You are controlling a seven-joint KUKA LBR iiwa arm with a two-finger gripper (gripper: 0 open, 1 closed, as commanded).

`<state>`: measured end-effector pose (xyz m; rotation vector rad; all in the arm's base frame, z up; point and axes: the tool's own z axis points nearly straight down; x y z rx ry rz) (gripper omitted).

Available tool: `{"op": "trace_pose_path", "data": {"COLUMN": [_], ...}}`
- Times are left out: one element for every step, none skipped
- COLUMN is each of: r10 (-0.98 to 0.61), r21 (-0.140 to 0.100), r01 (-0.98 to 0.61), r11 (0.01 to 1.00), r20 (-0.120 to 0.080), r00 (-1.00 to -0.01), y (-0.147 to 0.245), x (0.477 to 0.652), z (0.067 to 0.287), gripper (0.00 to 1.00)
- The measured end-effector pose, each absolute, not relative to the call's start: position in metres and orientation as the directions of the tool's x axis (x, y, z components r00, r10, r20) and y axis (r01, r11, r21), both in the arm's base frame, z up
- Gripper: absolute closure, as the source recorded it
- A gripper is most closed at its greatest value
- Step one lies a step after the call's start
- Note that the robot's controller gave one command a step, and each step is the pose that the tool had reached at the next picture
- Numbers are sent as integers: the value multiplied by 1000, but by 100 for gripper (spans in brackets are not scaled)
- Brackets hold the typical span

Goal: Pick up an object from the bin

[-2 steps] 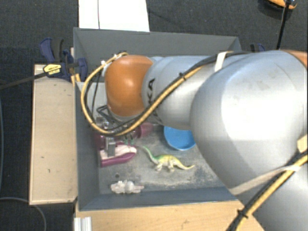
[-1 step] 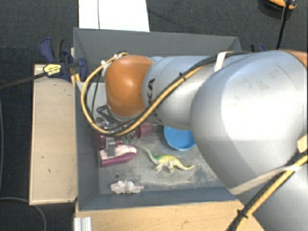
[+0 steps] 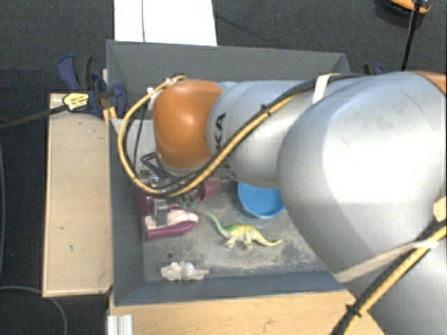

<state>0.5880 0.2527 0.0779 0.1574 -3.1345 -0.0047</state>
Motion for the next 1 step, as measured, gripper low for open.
{"op": "trace_pose_path", "data": {"r10": [-100], "r21": [3], "r01": [-100], "r11": [995], "r20": [1], "r00": [-995], "y": [252], "x": [587], "z": [92], "gripper": [100]}}
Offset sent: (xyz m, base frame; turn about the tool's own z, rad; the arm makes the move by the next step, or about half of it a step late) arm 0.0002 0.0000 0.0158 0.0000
